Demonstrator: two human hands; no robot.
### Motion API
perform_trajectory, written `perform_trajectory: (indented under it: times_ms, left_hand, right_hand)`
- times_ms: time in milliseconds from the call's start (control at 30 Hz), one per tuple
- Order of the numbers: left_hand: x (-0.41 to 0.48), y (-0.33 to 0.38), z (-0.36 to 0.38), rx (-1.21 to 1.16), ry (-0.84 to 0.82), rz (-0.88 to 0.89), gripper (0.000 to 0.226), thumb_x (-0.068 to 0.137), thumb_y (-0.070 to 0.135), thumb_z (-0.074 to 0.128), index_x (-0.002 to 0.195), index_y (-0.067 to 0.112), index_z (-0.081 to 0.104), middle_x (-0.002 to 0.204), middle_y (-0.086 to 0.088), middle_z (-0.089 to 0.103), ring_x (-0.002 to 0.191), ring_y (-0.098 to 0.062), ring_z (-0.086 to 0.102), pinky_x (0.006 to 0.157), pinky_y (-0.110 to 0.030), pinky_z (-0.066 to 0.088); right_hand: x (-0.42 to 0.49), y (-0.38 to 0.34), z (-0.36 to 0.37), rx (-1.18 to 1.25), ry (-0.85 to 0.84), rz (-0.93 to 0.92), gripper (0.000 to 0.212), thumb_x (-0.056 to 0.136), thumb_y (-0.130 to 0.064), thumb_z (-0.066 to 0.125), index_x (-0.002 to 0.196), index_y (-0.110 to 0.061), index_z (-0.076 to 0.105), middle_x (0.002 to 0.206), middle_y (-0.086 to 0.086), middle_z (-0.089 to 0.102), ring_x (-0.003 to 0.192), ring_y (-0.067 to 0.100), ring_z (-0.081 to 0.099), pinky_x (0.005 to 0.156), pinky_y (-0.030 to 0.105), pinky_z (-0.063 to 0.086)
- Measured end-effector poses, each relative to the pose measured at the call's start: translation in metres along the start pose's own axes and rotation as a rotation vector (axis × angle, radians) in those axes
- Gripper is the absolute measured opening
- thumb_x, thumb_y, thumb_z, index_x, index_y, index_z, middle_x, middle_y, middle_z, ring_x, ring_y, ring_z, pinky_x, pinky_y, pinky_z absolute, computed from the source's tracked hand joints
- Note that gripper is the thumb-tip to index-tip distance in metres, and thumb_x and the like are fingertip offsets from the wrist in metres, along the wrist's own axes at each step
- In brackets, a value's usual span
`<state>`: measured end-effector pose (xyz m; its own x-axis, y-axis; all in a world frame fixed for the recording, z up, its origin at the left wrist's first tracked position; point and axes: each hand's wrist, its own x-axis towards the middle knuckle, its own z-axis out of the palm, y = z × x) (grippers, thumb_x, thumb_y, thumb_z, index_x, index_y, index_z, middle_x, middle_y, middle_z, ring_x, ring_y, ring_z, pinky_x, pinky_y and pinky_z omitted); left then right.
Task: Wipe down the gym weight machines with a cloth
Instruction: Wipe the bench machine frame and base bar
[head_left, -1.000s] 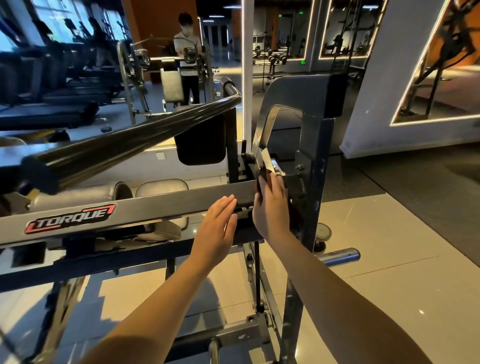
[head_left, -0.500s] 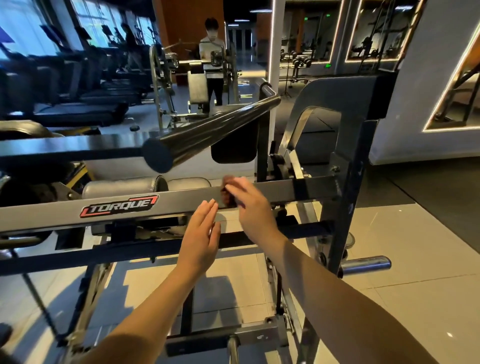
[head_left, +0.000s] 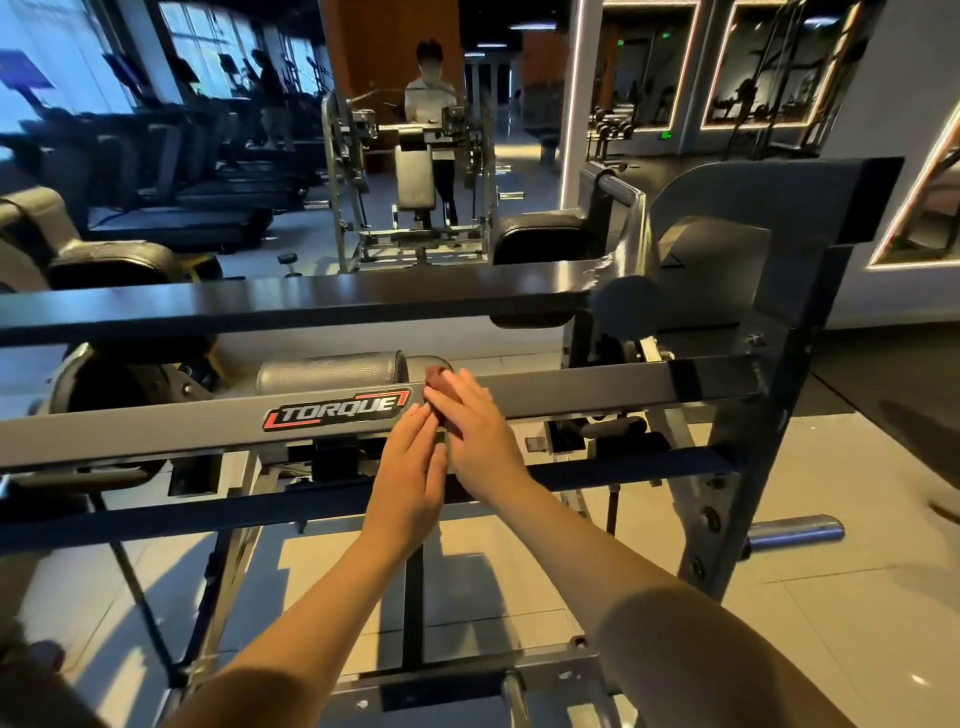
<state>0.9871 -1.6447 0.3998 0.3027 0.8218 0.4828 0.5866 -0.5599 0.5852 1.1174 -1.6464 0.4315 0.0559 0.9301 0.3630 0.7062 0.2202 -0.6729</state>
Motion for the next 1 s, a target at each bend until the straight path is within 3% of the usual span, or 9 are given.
perform_trajectory:
  times_ms: [133, 200, 300, 400, 467, 600, 767, 900, 1000]
  left_hand:
    - [-0.007, -0.015, -0.016, -0.031, -0.022, 0.039, 0.049, 0.107, 0.022, 0.044, 0.155, 0.012, 0.036, 0.162, 0.004, 0.03, 0.149, 0.001, 0.017, 0.123, -0.024, 0.016]
    - [-0.008, -0.02, -0.022, -0.01, -0.011, 0.061, 0.051, 0.107, 0.028, 0.04, 0.154, 0.012, 0.037, 0.162, 0.005, 0.029, 0.151, -0.002, 0.014, 0.124, -0.029, 0.015]
    - [-0.007, -0.027, -0.033, 0.023, 0.04, 0.025, 0.055, 0.104, 0.035, 0.036, 0.154, 0.012, 0.038, 0.161, 0.002, 0.033, 0.151, -0.004, 0.014, 0.123, -0.029, 0.013]
    - [-0.009, -0.035, -0.038, 0.006, 0.01, 0.019, 0.052, 0.106, 0.032, 0.039, 0.154, 0.012, 0.037, 0.161, -0.001, 0.033, 0.151, -0.01, 0.02, 0.124, -0.035, 0.019]
    - [-0.011, -0.041, -0.04, -0.016, -0.007, 0.033, 0.05, 0.107, 0.028, 0.04, 0.155, 0.013, 0.037, 0.162, 0.0, 0.033, 0.152, -0.01, 0.021, 0.125, -0.036, 0.02]
    - [-0.015, -0.051, -0.048, -0.023, -0.028, 0.074, 0.051, 0.107, 0.032, 0.037, 0.155, 0.015, 0.035, 0.161, 0.005, 0.031, 0.149, 0.001, 0.016, 0.122, -0.018, 0.01]
    - [-0.02, -0.065, -0.056, -0.088, -0.011, 0.05, 0.054, 0.105, 0.032, 0.034, 0.155, 0.013, 0.035, 0.161, 0.0, 0.033, 0.15, -0.005, 0.023, 0.124, -0.026, 0.018]
    - [-0.031, -0.07, -0.061, -0.105, -0.002, 0.036, 0.053, 0.105, 0.035, 0.036, 0.153, 0.013, 0.038, 0.158, 0.003, 0.036, 0.149, -0.005, 0.025, 0.123, -0.029, 0.022]
    - [-0.038, -0.061, -0.061, -0.171, -0.016, 0.002, 0.051, 0.104, 0.038, 0.037, 0.153, 0.022, 0.038, 0.154, 0.011, 0.041, 0.144, -0.001, 0.031, 0.12, -0.027, 0.029]
  right_hand:
    - [-0.006, -0.01, -0.003, 0.154, -0.014, -0.034, 0.05, 0.102, -0.002, 0.052, 0.145, -0.027, 0.054, 0.16, -0.009, 0.037, 0.151, 0.014, 0.026, 0.122, 0.037, 0.03]
    - [-0.011, -0.009, -0.014, 0.179, 0.124, -0.027, 0.046, 0.103, -0.003, 0.049, 0.144, -0.024, 0.055, 0.153, -0.009, 0.043, 0.143, 0.01, 0.038, 0.117, 0.034, 0.04]
    - [-0.01, 0.0, -0.024, 0.128, 0.37, 0.193, 0.043, 0.108, -0.019, 0.04, 0.149, -0.031, 0.045, 0.159, -0.008, 0.03, 0.144, 0.016, 0.035, 0.115, 0.039, 0.041]
    - [-0.004, 0.0, -0.014, -0.053, 0.333, 0.267, 0.043, 0.109, -0.025, 0.04, 0.152, -0.032, 0.042, 0.165, -0.007, 0.02, 0.153, 0.02, 0.019, 0.119, 0.045, 0.034]
    - [0.002, -0.009, 0.0, -0.067, 0.311, 0.234, 0.042, 0.108, -0.019, 0.044, 0.148, -0.03, 0.048, 0.165, -0.005, 0.024, 0.153, 0.021, 0.021, 0.119, 0.047, 0.035]
    - [0.006, -0.04, 0.03, 0.032, 0.217, 0.116, 0.047, 0.103, -0.006, 0.051, 0.145, -0.026, 0.053, 0.162, -0.003, 0.032, 0.152, 0.021, 0.026, 0.12, 0.045, 0.034]
    - [-0.004, -0.064, 0.063, 0.085, 0.101, -0.011, 0.043, 0.102, -0.008, 0.053, 0.14, -0.027, 0.059, 0.153, -0.009, 0.046, 0.142, 0.012, 0.042, 0.116, 0.037, 0.041]
    - [-0.015, -0.068, 0.057, 0.098, 0.062, 0.002, 0.042, 0.1, -0.007, 0.057, 0.138, -0.025, 0.062, 0.148, -0.009, 0.053, 0.136, 0.01, 0.048, 0.109, 0.015, 0.037]
    - [-0.023, -0.07, 0.05, 0.173, 0.141, 0.036, 0.037, 0.101, -0.01, 0.057, 0.135, -0.023, 0.064, 0.14, -0.011, 0.056, 0.126, 0.0, 0.051, 0.103, 0.009, 0.04]
